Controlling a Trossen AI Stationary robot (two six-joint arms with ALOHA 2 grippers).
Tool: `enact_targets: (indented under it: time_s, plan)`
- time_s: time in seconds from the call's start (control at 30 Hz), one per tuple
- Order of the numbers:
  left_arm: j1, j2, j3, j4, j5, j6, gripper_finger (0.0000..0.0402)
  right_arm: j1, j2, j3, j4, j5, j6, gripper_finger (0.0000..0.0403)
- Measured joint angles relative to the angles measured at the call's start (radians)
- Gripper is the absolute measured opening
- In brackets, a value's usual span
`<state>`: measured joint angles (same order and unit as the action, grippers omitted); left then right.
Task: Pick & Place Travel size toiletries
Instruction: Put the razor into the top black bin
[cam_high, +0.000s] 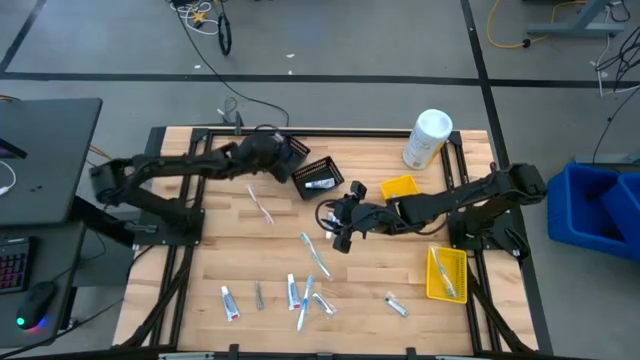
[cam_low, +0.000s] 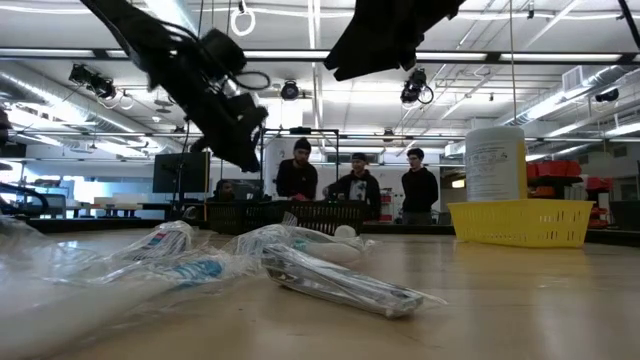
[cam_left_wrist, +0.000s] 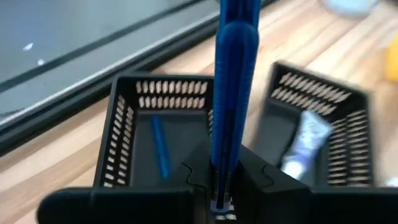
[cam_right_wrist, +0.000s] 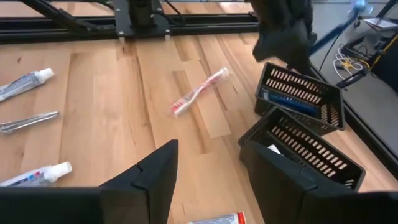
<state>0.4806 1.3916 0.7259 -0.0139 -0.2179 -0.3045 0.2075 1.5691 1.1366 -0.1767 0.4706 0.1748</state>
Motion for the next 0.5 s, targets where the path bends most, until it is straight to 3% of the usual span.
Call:
enact_targets:
  time_s: [0.2, 0.37, 0.5]
  plan:
    - [0.062, 0.192, 0.092, -0.031, 0.034, 0.051, 0.0036, -0.008, 0.0, 0.0, -0.003, 0.0, -0.003, 0.0186]
    - [0.097, 0.299, 0.19, -0.227, 0.03, 0.05, 0.0043, -0.011, 0.0, 0.0, -0.007, 0.0, -0.003, 0.0181]
    - [0.123, 0.355, 0.22, -0.285, 0.032, 0.051, 0.0042, -0.011, 0.0, 0.0, -0.014, 0.0, -0.003, 0.0182]
